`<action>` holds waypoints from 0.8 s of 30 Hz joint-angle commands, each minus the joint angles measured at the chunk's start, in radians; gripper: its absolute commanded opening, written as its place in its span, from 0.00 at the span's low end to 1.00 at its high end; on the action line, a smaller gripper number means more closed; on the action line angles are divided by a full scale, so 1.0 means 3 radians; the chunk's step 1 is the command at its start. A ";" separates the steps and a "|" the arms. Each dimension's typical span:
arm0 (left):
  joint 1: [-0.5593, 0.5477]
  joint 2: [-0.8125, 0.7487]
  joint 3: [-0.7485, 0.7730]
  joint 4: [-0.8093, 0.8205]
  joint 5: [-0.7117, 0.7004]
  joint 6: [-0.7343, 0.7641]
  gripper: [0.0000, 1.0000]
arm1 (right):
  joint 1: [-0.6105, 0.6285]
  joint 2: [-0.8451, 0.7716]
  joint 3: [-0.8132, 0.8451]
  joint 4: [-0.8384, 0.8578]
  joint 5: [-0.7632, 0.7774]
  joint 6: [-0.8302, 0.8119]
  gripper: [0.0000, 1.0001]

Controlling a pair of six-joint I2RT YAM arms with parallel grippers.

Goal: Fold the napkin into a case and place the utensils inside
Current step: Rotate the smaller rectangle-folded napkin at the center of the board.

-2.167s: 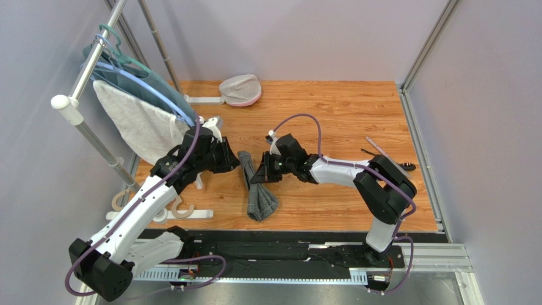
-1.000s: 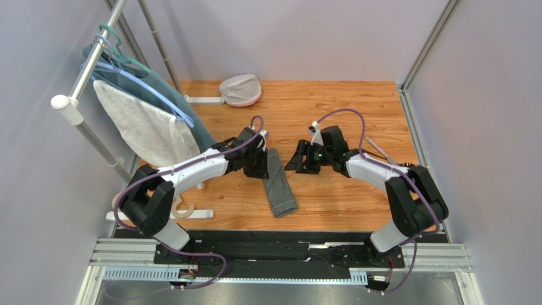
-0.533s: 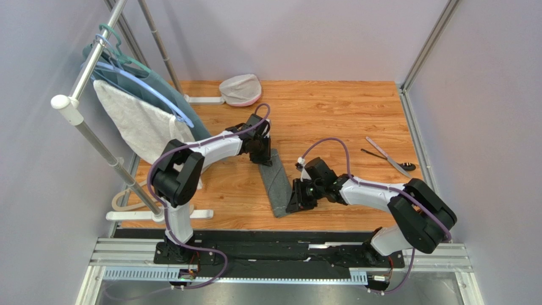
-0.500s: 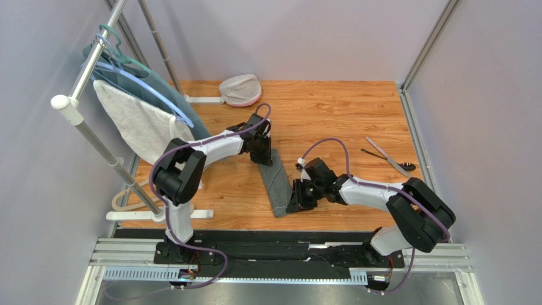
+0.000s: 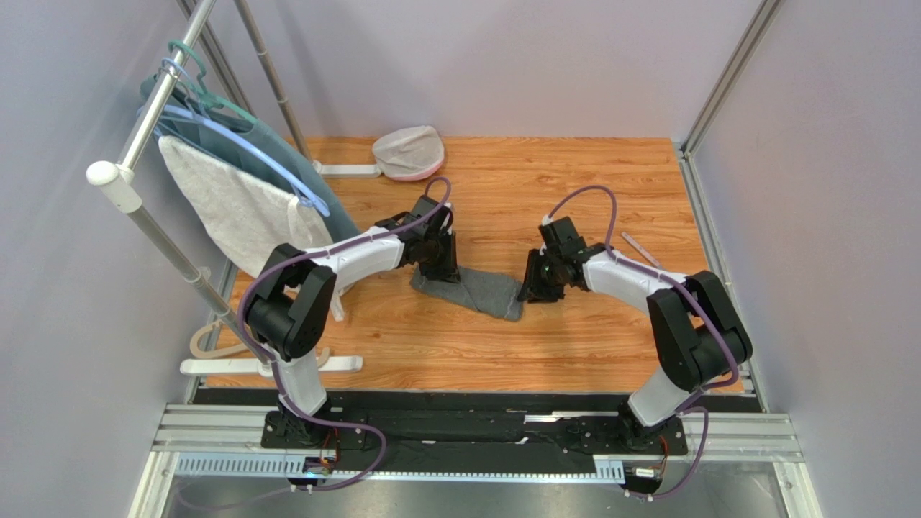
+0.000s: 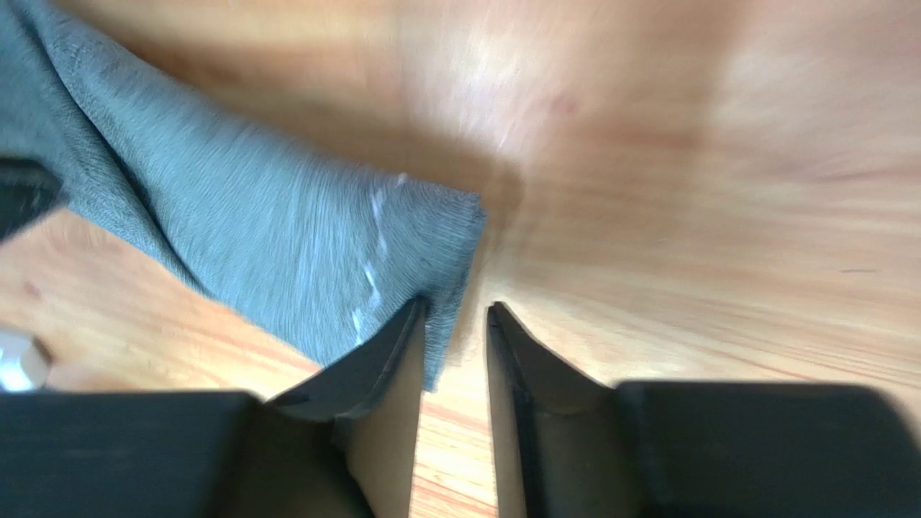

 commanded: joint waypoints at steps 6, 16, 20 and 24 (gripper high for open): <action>0.0123 0.0056 0.0755 -0.0463 -0.0020 0.0179 0.24 | 0.0122 -0.0534 0.0446 -0.0691 0.0296 -0.0036 0.41; 0.0128 -0.0108 0.0387 -0.0468 -0.0864 0.0286 0.23 | 0.0296 -0.0284 -0.0255 0.0435 -0.0370 0.0624 0.31; 0.0133 -0.0098 0.0280 -0.0509 -0.1298 0.0327 0.22 | 0.0276 -0.0192 -0.0255 0.0430 -0.0222 0.0593 0.30; 0.0133 -0.0062 0.0101 -0.0428 -0.1289 0.0230 0.22 | 0.0128 -0.0003 -0.0128 0.0410 -0.0063 0.0491 0.30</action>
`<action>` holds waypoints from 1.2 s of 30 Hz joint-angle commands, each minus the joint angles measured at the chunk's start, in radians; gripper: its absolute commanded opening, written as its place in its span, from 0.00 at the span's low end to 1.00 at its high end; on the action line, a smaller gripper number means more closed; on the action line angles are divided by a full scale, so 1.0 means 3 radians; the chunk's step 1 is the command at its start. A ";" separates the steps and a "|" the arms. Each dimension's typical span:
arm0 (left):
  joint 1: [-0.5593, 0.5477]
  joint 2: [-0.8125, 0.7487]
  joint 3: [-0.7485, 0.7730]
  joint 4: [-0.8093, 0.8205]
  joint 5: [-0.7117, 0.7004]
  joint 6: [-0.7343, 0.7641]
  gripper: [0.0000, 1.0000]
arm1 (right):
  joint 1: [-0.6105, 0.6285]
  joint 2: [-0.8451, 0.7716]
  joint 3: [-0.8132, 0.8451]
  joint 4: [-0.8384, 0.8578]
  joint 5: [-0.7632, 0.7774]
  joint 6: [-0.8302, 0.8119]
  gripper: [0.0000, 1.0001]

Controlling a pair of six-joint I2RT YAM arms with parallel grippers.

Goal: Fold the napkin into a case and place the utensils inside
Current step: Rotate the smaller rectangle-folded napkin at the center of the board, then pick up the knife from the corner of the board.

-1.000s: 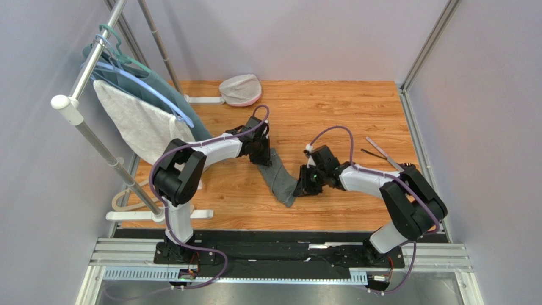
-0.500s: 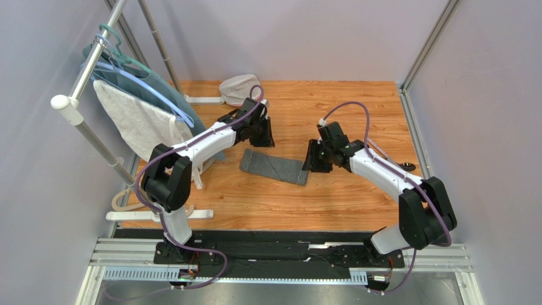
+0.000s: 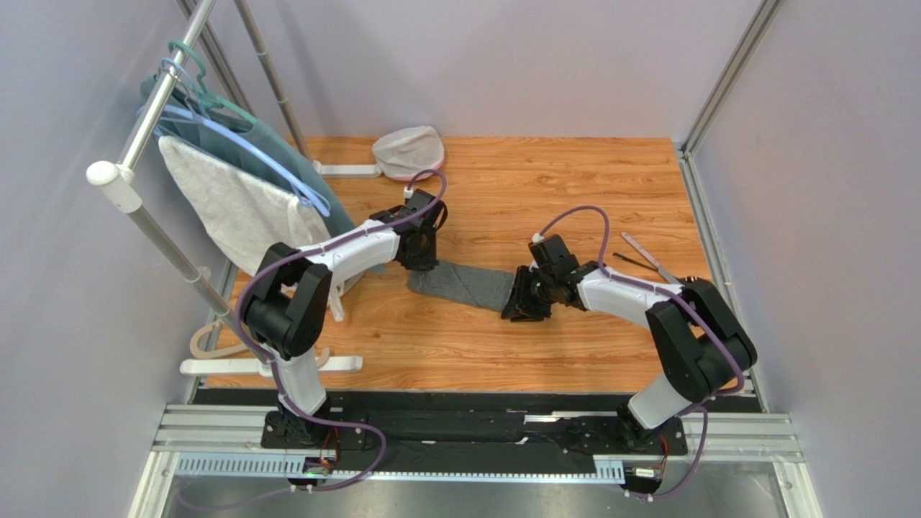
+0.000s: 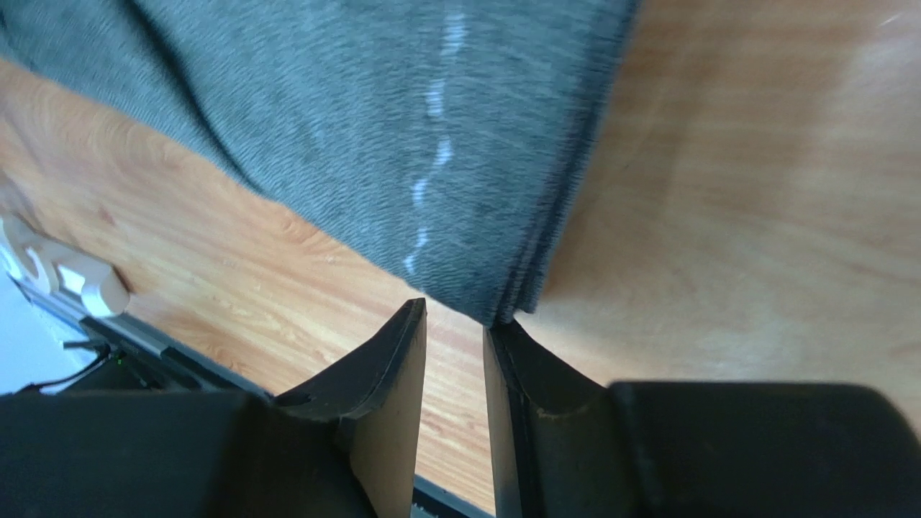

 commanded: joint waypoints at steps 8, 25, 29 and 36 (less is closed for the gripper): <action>-0.0159 -0.0500 -0.0749 0.0647 0.0351 -0.0614 0.22 | -0.0629 0.0982 0.1400 0.0002 0.0690 -0.0578 0.32; -0.0768 -0.1768 -0.0745 0.0648 0.1962 -0.0344 0.30 | -0.2387 0.0386 0.1723 -0.1429 0.1135 0.0284 0.69; -0.0794 -0.1840 -0.0678 0.0459 0.2136 -0.0135 0.31 | -0.2618 0.0274 0.1800 -0.1858 0.1411 0.0540 0.73; -0.0901 -0.1830 -0.0392 0.0055 0.2346 0.0075 0.31 | -0.2991 0.0003 0.1366 -0.1870 0.1780 0.0700 0.84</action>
